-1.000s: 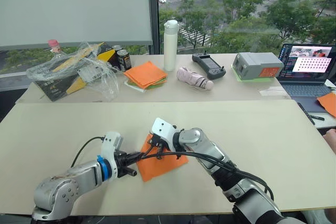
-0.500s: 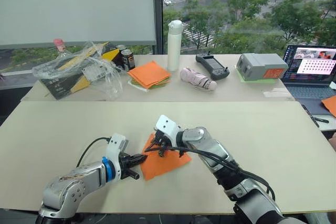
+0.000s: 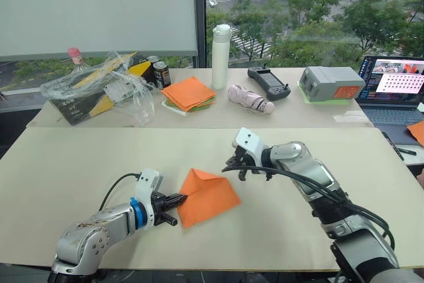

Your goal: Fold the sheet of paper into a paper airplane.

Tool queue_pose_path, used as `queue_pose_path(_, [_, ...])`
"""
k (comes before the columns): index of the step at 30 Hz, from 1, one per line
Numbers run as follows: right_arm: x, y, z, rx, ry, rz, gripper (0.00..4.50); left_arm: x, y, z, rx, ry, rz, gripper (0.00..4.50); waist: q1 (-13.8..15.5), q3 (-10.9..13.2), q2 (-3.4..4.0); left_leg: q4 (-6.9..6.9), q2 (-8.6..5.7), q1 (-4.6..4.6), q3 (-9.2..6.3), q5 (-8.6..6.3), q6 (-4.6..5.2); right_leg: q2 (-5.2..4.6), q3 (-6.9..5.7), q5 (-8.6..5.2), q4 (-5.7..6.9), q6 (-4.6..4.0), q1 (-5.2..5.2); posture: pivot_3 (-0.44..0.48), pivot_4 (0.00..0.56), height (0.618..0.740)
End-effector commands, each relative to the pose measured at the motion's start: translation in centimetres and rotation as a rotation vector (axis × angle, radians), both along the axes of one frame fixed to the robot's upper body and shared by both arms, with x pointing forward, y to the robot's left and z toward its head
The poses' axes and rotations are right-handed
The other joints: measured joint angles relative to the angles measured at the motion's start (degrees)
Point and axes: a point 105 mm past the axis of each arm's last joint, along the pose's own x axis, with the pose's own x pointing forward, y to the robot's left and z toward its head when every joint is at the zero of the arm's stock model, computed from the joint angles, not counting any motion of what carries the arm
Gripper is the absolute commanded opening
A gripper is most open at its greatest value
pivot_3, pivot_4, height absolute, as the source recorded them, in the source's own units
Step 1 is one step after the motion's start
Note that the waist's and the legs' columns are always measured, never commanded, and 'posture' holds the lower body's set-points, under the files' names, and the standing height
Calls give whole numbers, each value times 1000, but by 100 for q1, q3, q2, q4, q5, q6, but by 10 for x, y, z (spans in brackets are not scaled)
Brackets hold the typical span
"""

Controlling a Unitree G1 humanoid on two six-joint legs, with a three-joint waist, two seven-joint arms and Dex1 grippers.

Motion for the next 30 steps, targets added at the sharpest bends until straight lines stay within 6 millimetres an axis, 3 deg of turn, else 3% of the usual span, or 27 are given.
queue_pose_path(1, [-3,3,0,-49,-41,88,1,-4,6,-23,52,85,33,15,-1,0,0,0,0,0,0,0,0,0,0,0,0,0,0,0,150,740])
queue_pose_path(11, [-15,5,-15,-98,0,227,1,-4,7,-23,53,82,39,15,4,0,-1,2,0,0,0,0,0,0,0,0,-1,0,3,0,150,740])
queue_pose_path(30, [-24,12,-26,-83,54,288,1,-4,6,-22,48,75,49,15,-7,0,-1,2,1,2,-1,0,0,1,-1,0,-1,0,6,0,150,740])
